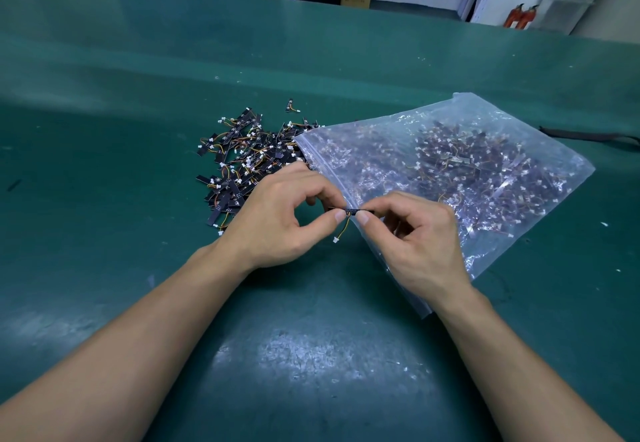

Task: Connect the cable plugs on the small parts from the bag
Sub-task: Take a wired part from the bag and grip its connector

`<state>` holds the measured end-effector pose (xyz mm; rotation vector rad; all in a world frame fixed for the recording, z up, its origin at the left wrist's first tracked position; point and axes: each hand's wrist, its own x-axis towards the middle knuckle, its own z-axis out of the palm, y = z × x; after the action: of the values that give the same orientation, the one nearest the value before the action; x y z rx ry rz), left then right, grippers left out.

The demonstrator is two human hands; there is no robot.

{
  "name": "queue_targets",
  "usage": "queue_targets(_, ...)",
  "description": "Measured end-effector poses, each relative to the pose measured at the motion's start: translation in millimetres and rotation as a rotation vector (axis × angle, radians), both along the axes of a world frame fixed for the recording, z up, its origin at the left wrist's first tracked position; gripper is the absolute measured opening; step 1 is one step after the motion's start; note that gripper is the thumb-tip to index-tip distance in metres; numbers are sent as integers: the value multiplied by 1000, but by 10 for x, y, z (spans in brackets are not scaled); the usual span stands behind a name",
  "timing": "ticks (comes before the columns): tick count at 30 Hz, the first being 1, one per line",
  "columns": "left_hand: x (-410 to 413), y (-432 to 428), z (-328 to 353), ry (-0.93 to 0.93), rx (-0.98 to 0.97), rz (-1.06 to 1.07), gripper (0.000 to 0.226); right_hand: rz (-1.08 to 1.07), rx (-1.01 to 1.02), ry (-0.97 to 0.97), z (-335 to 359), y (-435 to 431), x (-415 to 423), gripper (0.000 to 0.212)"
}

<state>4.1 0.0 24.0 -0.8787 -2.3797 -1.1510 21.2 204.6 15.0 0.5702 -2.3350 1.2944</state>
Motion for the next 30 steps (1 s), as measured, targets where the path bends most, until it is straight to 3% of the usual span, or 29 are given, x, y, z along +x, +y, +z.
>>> queue_targets(30, -4, 45, -18, -15, 3, 5, 4, -3, -58, -62, -12, 19, -15, 9)
